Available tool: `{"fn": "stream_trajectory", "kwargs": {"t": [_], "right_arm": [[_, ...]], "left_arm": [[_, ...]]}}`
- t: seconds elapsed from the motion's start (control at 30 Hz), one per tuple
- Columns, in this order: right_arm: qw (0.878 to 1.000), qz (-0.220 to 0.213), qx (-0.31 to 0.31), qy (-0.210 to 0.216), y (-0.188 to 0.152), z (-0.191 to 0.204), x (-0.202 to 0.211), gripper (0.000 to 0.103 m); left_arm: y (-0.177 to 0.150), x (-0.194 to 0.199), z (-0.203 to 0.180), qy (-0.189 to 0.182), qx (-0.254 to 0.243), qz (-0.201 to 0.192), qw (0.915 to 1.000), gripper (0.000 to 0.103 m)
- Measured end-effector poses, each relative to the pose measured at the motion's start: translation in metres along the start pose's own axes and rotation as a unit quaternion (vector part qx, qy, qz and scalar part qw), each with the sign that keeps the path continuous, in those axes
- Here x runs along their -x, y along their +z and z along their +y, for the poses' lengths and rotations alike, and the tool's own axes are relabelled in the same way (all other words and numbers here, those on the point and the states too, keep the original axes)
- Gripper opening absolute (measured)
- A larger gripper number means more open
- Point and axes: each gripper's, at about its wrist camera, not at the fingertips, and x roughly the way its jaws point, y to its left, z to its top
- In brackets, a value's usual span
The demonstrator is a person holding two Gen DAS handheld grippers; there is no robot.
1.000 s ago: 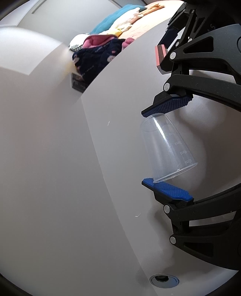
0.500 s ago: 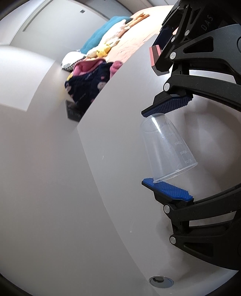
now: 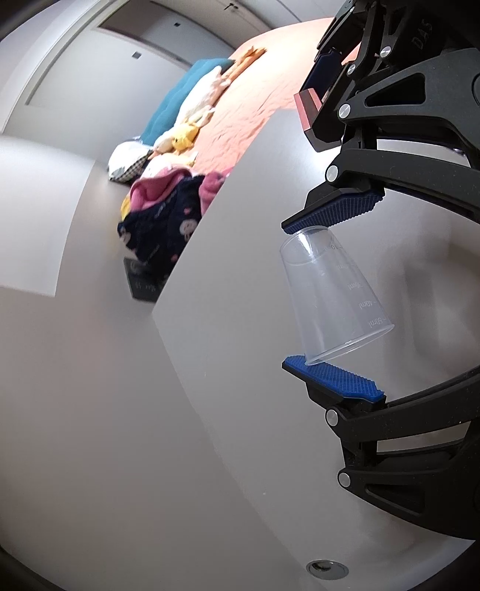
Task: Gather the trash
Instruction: 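Lift the plastic cup and pink block and carry them over the bin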
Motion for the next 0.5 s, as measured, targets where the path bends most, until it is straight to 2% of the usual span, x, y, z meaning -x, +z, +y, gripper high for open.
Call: {"fn": "stream_trajectory", "kwargs": {"t": [0.5], "right_arm": [[0.999,-0.016,-0.039,-0.03,-0.033,-0.047,0.056,0.067]], "left_arm": [[-0.015,0.014,-0.06,-0.057,-0.042,0.003,0.9975,0.066]]}}
